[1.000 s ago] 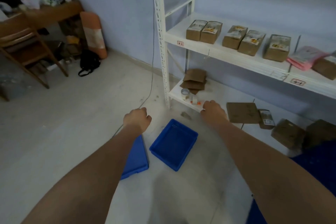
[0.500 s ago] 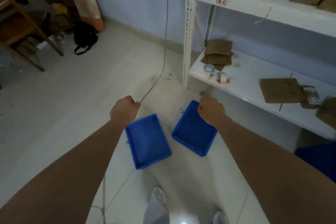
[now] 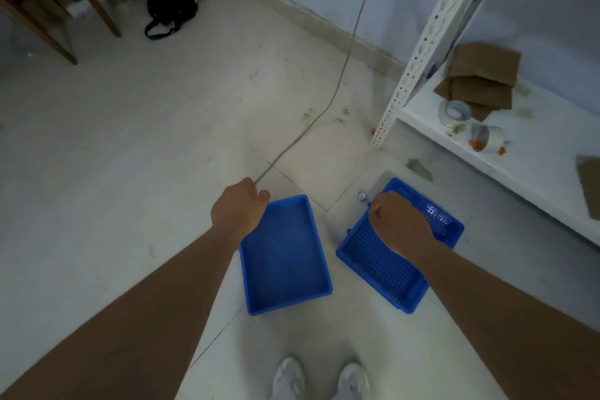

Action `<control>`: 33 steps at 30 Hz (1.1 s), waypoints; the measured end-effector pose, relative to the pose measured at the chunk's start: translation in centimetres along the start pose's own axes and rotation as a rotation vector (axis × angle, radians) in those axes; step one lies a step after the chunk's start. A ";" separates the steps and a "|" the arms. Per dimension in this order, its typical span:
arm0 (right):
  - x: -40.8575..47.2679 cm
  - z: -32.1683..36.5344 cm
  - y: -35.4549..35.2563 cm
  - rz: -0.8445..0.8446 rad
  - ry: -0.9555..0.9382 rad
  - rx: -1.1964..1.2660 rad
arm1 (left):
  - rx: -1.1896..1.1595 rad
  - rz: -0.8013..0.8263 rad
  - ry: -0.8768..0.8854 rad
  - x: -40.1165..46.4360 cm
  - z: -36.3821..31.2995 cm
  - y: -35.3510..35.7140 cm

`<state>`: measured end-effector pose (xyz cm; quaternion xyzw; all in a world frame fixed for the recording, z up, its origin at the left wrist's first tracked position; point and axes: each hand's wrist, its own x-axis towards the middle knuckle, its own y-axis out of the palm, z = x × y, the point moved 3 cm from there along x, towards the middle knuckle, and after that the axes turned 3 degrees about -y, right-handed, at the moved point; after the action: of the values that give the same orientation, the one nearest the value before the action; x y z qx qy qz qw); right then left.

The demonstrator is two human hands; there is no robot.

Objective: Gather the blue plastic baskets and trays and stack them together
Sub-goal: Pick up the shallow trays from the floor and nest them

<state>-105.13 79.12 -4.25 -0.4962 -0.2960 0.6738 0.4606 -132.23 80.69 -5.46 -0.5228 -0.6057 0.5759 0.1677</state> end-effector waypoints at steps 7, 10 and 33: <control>6.5 -3.2 16.1 0.158 0.017 0.017 | -0.035 0.034 -0.127 4.7 8.7 14.8; 8.4 -4.8 23.3 0.219 0.027 0.055 | -0.022 0.028 -0.176 6.0 13.3 20.4; 18.3 -10.8 47.7 0.336 0.198 0.245 | -0.171 0.267 -0.653 12.1 28.1 43.8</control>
<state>-112.10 76.13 -55.94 -0.5424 -0.0785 0.7202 0.4254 -140.36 66.85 -56.42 -0.3977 -0.5999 0.6765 -0.1558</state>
